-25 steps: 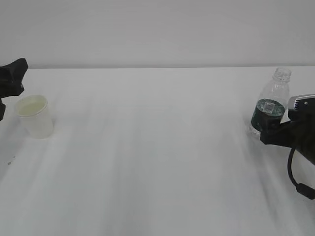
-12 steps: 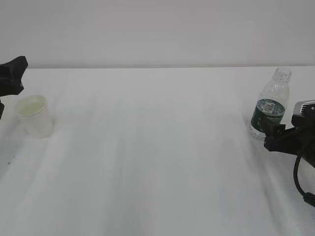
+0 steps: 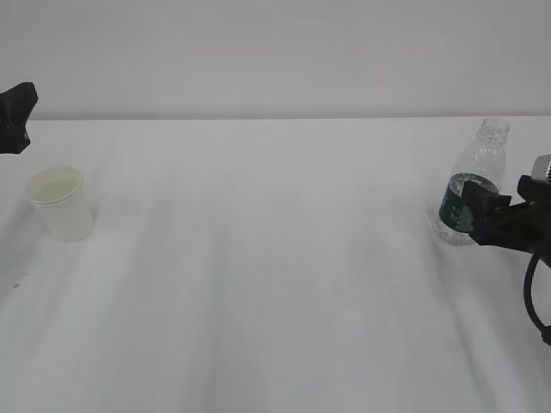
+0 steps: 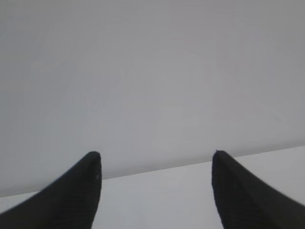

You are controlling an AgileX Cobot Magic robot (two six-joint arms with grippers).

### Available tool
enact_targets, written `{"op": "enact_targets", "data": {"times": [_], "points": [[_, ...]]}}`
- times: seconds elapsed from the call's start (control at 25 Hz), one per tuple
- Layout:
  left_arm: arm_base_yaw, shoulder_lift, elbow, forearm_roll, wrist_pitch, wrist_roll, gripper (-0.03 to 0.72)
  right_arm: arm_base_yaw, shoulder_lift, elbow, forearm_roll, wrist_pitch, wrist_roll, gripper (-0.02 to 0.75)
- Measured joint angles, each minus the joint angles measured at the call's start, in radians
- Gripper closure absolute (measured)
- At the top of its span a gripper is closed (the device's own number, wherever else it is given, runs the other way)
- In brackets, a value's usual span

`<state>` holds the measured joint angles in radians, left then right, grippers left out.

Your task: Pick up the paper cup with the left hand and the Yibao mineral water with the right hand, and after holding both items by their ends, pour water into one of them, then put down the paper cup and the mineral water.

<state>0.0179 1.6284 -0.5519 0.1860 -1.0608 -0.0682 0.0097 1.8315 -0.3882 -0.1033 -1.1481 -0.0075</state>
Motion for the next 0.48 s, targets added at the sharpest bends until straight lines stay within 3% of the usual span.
{"op": "enact_targets", "data": {"times": [0.48], "points": [[0.0, -0.128, 0.0, 0.007, 0.125, 0.0, 0.169, 0.0, -0.16, 0.061, -0.006, 0.002, 0.007, 0.144]]}}
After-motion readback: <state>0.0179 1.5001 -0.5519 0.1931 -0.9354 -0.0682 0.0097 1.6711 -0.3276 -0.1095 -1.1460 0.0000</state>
